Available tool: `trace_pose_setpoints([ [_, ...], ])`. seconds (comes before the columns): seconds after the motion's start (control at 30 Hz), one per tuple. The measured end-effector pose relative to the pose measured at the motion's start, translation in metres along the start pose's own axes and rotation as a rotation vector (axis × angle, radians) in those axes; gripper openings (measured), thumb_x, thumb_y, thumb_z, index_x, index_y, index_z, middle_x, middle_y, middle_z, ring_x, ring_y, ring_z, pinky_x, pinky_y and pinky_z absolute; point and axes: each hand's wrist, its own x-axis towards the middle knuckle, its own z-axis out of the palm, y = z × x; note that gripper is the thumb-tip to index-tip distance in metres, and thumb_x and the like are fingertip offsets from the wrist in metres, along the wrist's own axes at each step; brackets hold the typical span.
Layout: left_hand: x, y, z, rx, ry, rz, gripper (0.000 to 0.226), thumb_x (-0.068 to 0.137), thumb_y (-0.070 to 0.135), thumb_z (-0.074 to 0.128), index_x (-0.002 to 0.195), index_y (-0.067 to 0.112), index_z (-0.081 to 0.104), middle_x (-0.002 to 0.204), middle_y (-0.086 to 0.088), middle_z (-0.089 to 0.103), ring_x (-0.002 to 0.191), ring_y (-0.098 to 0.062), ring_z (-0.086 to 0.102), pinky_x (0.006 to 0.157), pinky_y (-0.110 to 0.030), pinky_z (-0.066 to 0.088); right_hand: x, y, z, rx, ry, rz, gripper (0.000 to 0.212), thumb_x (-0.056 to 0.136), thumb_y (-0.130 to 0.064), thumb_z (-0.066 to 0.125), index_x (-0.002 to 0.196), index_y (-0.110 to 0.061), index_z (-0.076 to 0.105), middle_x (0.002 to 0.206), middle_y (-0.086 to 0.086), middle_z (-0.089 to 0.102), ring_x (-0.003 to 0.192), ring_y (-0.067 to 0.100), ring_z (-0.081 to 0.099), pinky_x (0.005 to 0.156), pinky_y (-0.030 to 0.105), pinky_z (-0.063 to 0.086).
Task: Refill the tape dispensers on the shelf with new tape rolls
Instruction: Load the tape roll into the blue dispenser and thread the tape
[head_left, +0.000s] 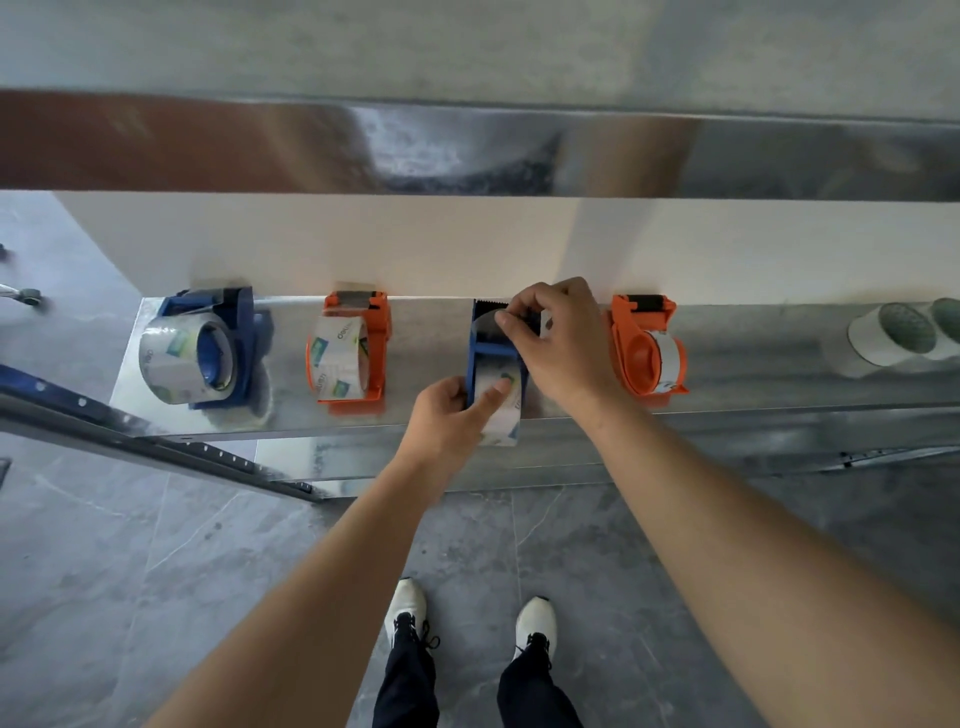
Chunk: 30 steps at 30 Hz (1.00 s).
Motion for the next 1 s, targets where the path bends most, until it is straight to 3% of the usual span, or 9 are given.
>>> trace_pose_setpoints([
  [0.07,0.001,-0.001,0.0,0.001,0.01,0.013,0.041,0.094,0.041,0.079,0.083,0.004,0.067,0.069,-0.002,0.059,0.065,-0.017,0.051,0.061,-0.03,0.041,0.0,-0.002,0.004,-0.058,0.037,0.042,0.012,0.089,-0.044,0.075,0.091,-0.033,0.071,0.113,-0.002,0.056,0.108,0.02,0.056,0.096,0.036,0.044],
  [0.17,-0.002,-0.002,-0.001,0.019,-0.045,0.024,0.024,0.099,0.026,0.076,0.082,0.011,0.067,0.06,0.015,0.064,0.055,0.0,0.057,0.058,-0.015,0.043,0.002,-0.007,0.009,-0.027,0.088,0.102,0.012,0.09,-0.04,0.075,0.09,-0.029,0.07,0.115,-0.001,0.058,0.11,0.021,0.057,0.097,0.043,0.047],
  [0.23,-0.003,-0.002,-0.004,0.024,-0.088,0.027,0.008,0.098,0.015,0.075,0.093,0.011,0.071,0.072,0.015,0.076,0.066,0.003,0.07,0.064,-0.011,0.051,0.002,-0.011,0.009,0.07,0.116,0.144,0.012,0.094,-0.032,0.072,0.094,-0.021,0.068,0.115,0.002,0.058,0.104,0.017,0.059,0.091,0.025,0.049],
  [0.3,-0.003,-0.003,-0.007,0.013,-0.107,0.022,0.018,0.096,0.008,0.076,0.114,0.007,0.074,0.099,0.004,0.083,0.093,-0.008,0.079,0.081,-0.02,0.061,0.001,-0.016,0.009,0.151,0.139,0.204,0.012,0.098,-0.028,0.069,0.099,-0.016,0.066,0.116,0.002,0.057,0.091,0.007,0.058,0.076,0.005,0.043],
  [0.4,-0.003,-0.006,-0.01,0.02,-0.107,0.007,0.031,0.093,0.0,0.076,0.124,0.006,0.071,0.113,-0.002,0.082,0.103,-0.013,0.078,0.088,-0.023,0.062,0.0,-0.019,0.011,0.151,0.165,0.224,0.012,0.101,-0.028,0.066,0.102,-0.016,0.063,0.115,0.0,0.055,0.081,0.001,0.053,0.069,-0.001,0.039],
  [0.57,-0.004,-0.001,-0.005,-0.003,-0.037,-0.015,0.017,0.095,0.022,0.08,0.11,0.016,0.074,0.098,0.005,0.082,0.086,-0.002,0.078,0.07,-0.012,0.057,0.003,-0.021,0.012,0.083,0.119,0.183,0.01,0.103,-0.032,0.061,0.102,-0.023,0.058,0.114,-0.002,0.054,0.081,0.005,0.055,0.062,0.01,0.037],
  [0.67,-0.003,0.005,-0.003,0.005,0.029,0.008,0.023,0.095,0.036,0.078,0.1,0.013,0.076,0.087,0.001,0.081,0.075,-0.007,0.076,0.064,-0.018,0.057,0.005,-0.021,0.012,0.084,0.087,0.164,0.01,0.103,-0.031,0.061,0.103,-0.021,0.058,0.114,0.0,0.055,0.08,0.007,0.056,0.064,0.011,0.037],
  [0.83,-0.004,-0.005,-0.005,0.024,-0.02,0.012,0.015,0.096,0.023,0.079,0.108,0.015,0.073,0.101,-0.002,0.082,0.093,-0.016,0.079,0.084,-0.031,0.063,0.011,-0.017,0.008,-0.003,0.135,0.173,0.011,0.105,-0.032,0.055,0.106,-0.021,0.056,0.111,0.0,0.059,0.089,0.014,0.059,0.063,0.017,0.039],
  [1.0,-0.006,-0.013,-0.012,0.015,-0.087,0.003,0.028,0.091,0.003,0.08,0.117,0.012,0.07,0.11,-0.002,0.081,0.103,-0.018,0.078,0.094,-0.035,0.062,0.029,-0.018,0.0,0.031,0.083,0.22,0.012,0.106,-0.032,0.053,0.104,-0.02,0.054,0.094,-0.005,0.062,0.085,0.015,0.059,0.066,0.028,0.043],
])
